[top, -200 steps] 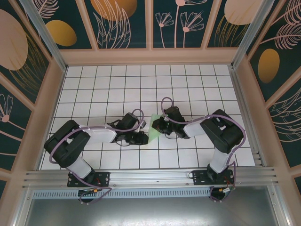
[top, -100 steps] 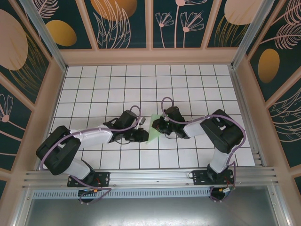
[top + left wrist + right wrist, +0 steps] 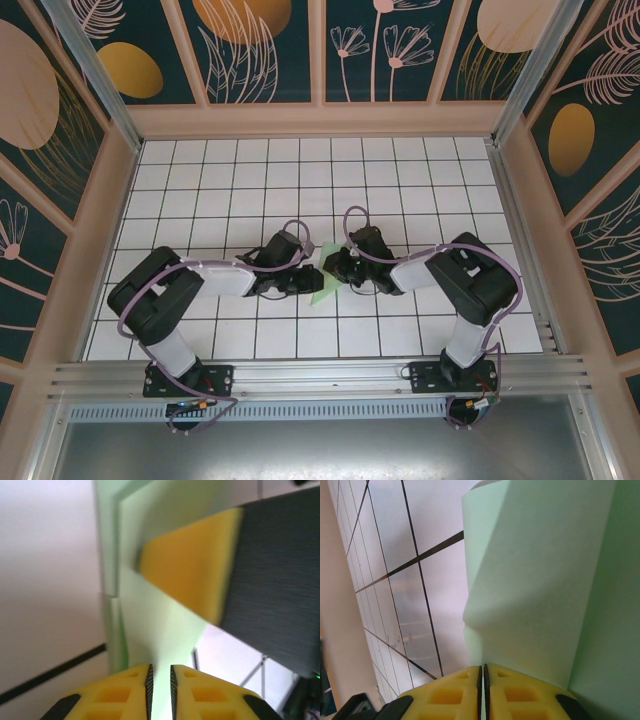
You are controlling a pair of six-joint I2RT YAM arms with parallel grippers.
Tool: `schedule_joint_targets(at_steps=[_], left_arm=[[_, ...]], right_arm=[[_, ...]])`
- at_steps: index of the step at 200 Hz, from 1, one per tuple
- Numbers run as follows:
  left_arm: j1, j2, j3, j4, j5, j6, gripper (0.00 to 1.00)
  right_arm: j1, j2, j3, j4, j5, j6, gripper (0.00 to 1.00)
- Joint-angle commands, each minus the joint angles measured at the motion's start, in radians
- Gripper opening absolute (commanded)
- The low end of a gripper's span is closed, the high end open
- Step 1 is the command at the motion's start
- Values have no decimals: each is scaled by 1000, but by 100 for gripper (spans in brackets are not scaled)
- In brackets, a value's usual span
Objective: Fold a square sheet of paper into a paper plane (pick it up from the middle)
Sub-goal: Fourth fold the wing at the center of the table.
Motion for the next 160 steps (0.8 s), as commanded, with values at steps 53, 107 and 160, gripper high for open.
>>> schedule_joint_targets(at_steps=[53, 107, 160], left_arm=[[-1, 16, -113, -102, -147, 27, 7], [-3, 16, -130, -84, -137, 37, 4], [-2, 18, -101, -106, -138, 54, 4]], right_arm=[[-57, -49, 55, -254, 86, -93, 16], [-85, -185, 91, -267, 64, -170, 17], [-9, -216, 40, -206, 63, -147, 11]])
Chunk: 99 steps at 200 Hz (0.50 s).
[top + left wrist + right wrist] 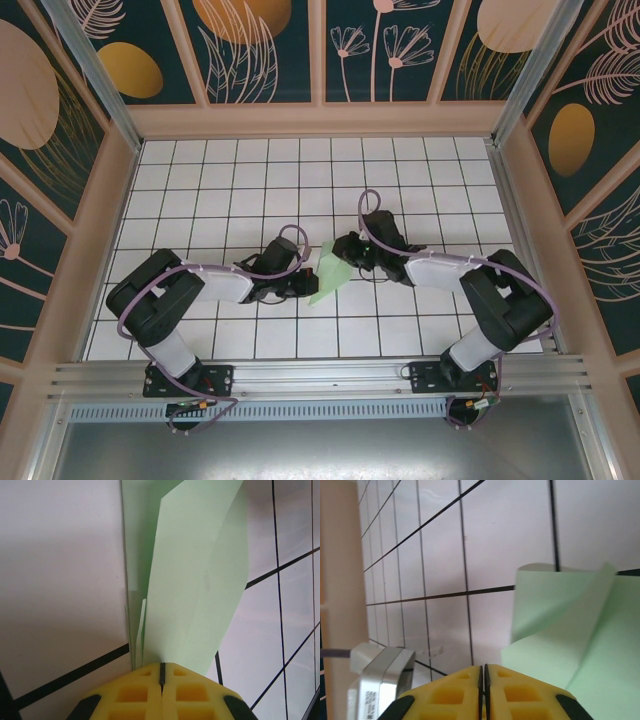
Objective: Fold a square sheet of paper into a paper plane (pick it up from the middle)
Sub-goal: Fourth fold the wing at the center of the table.
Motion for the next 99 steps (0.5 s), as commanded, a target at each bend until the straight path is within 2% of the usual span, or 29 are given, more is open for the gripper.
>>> schedule_joint_targets(at_steps=[1, 22, 99], left_arm=[[5, 40, -28, -194, -78, 32, 4], [5, 41, -32, -188, -75, 30, 3], [4, 46, -35, -193, -78, 29, 3]], right_arm=[[40, -1, -23, 21, 8, -12, 11], [68, 29, -20, 31, 14, -8, 6], [91, 94, 5, 22, 36, 1, 8]])
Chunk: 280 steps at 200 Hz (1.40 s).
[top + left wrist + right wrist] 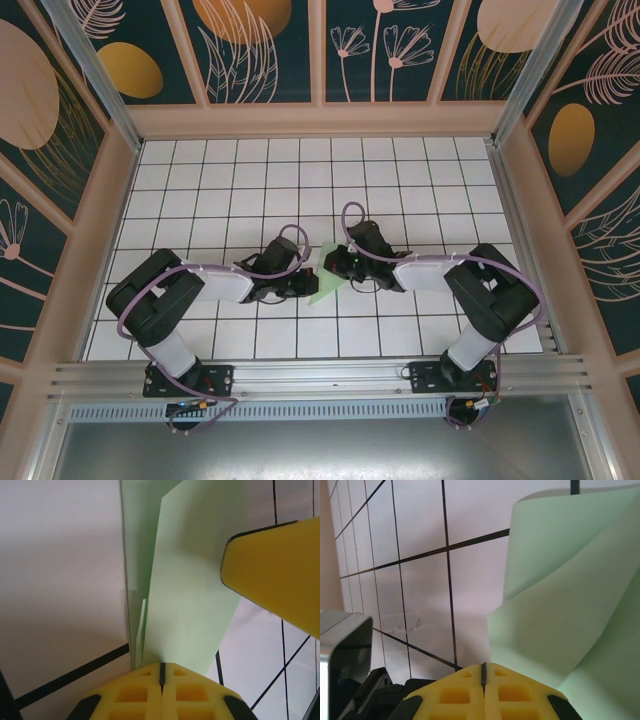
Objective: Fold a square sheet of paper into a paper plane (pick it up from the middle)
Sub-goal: Fourth fold the wing at the center of the table.
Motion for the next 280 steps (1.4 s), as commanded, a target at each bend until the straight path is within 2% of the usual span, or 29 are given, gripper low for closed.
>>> schedule_joint_targets(at_steps=[1, 190, 237, 280], left_arm=[[5, 46, -37, -186, -79, 26, 3], [4, 45, -38, -194, -95, 31, 3], [4, 44, -39, -214, -111, 40, 3], [4, 41, -61, -221, -128, 47, 3]], right_arm=[[8, 14, 11, 12, 21, 0, 8], [31, 121, 25, 78, -23, 20, 10], [23, 162, 25, 18, 77, 26, 10], [-22, 180, 35, 28, 75, 25, 10]])
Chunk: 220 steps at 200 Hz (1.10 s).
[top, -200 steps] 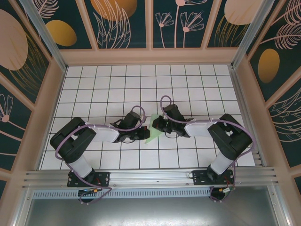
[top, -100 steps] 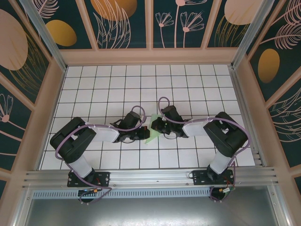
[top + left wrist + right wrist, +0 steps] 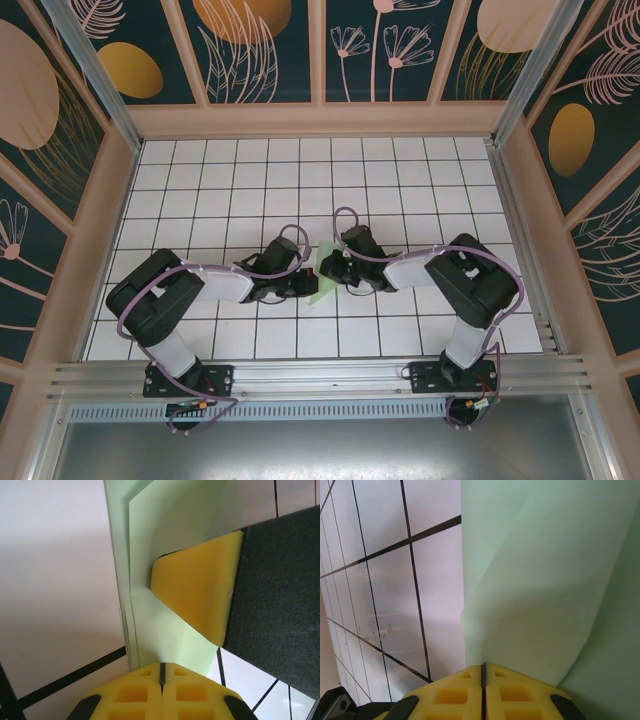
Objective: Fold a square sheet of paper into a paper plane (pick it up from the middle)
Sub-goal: Fourth fold the wing at the center of the table.
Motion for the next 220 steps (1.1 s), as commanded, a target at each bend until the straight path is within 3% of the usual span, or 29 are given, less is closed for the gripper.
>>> schedule_joint_targets(at_steps=[1, 220], left_arm=[[4, 41, -64, -213, -119, 35, 3], [4, 46, -82, -240, -144, 62, 2]], right_arm=[[-37, 54, 13, -31, 73, -3, 10], [-241, 189, 222, -144, 24, -104, 12]])
